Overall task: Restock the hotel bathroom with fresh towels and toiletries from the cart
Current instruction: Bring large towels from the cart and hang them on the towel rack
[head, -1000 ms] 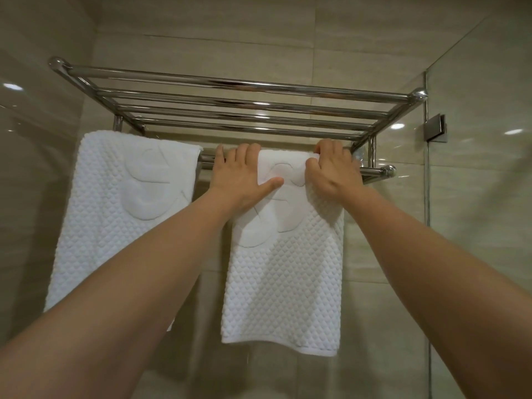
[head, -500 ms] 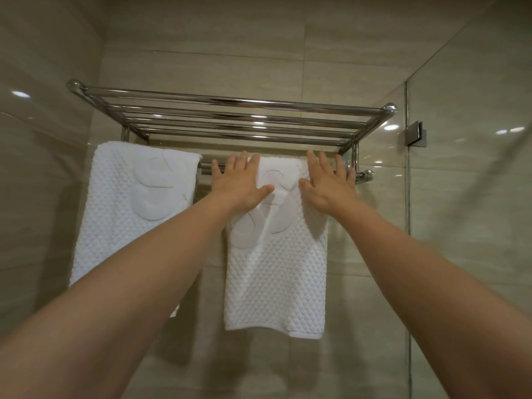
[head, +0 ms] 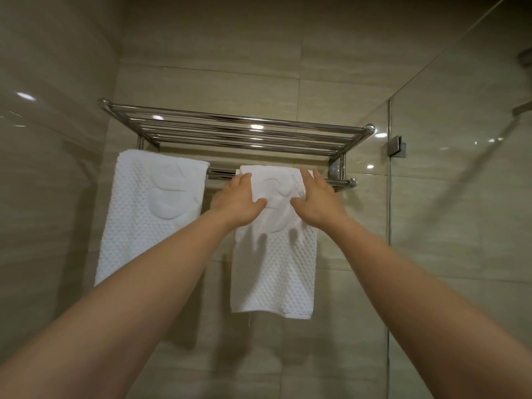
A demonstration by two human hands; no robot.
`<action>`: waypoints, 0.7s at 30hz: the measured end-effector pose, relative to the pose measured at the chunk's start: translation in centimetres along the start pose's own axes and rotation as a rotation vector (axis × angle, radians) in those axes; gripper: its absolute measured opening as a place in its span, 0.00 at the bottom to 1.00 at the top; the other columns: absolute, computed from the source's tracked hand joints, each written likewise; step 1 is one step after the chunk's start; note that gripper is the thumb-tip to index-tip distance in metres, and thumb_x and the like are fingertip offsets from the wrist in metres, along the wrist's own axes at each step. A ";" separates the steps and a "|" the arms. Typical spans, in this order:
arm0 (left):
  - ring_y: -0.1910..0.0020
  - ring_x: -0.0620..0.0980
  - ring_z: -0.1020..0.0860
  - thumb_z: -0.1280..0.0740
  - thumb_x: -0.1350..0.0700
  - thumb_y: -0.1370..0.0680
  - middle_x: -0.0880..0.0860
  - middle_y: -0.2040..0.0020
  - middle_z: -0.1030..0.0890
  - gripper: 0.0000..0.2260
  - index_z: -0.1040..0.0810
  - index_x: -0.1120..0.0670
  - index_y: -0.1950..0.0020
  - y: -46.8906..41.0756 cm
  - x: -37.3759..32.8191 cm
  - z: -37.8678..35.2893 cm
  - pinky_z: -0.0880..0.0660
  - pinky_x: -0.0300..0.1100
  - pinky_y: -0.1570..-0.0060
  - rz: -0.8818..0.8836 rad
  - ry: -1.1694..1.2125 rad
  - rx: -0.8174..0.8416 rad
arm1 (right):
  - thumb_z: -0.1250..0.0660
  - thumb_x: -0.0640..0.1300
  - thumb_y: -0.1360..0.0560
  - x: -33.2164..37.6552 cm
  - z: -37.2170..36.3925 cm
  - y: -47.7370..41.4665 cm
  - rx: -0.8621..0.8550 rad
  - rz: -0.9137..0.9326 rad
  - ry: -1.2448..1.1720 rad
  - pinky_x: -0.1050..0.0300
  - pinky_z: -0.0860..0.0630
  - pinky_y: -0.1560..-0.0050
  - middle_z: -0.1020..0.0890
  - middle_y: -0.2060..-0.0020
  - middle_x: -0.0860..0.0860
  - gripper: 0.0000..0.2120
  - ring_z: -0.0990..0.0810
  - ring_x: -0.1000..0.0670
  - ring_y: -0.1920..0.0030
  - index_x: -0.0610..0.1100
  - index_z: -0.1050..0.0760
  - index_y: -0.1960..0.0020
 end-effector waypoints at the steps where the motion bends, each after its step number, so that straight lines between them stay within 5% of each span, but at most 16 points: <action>1: 0.26 0.56 0.37 0.38 0.42 0.21 0.52 0.21 0.44 0.33 0.47 0.52 0.21 0.7 0.0 0.1 0.32 0.54 0.33 0.010 0.059 -0.006 | 0.40 0.50 0.21 0.4 0.2 0.9 -0.016 0.004 -0.048 0.43 0.43 0.25 0.50 0.20 0.46 0.35 0.48 0.43 0.21 0.51 0.53 0.19; 8: 0.43 0.49 0.27 0.37 0.50 0.20 0.50 0.35 0.28 0.22 0.35 0.53 0.27 6.2 0.2 0.2 0.31 0.43 0.44 0.236 0.720 -0.013 | 0.40 0.45 0.22 1.4 0.3 7.9 -0.147 -0.211 -0.541 0.46 0.28 0.35 0.34 0.26 0.50 0.26 0.28 0.48 0.33 0.49 0.39 0.24; 16: 0.43 0.49 0.23 0.38 0.57 0.21 0.49 0.42 0.24 0.14 0.29 0.52 0.35 15.9 -0.2 -0.8 0.25 0.49 0.38 0.344 1.005 0.057 | 0.38 0.41 0.22 1.0 0.8 19.7 -0.219 -0.433 -0.736 0.64 0.30 0.59 0.25 0.39 0.52 0.19 0.24 0.60 0.53 0.49 0.30 0.32; 21: 0.49 0.45 0.22 0.38 0.59 0.20 0.50 0.45 0.23 0.12 0.27 0.54 0.37 22.2 -1.8 -1.1 0.23 0.46 0.44 0.393 1.106 0.101 | 0.37 0.40 0.23 -0.1 2.0 27.3 -0.206 -0.552 -0.744 0.60 0.30 0.50 0.24 0.39 0.49 0.19 0.24 0.52 0.46 0.46 0.29 0.32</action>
Point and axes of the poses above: each hand's wrist, its own y-axis away from the middle knuckle, its own z-axis out of the back of the hand, x = y × z, the point moved 8 cm from there along -y, towards the middle knuckle
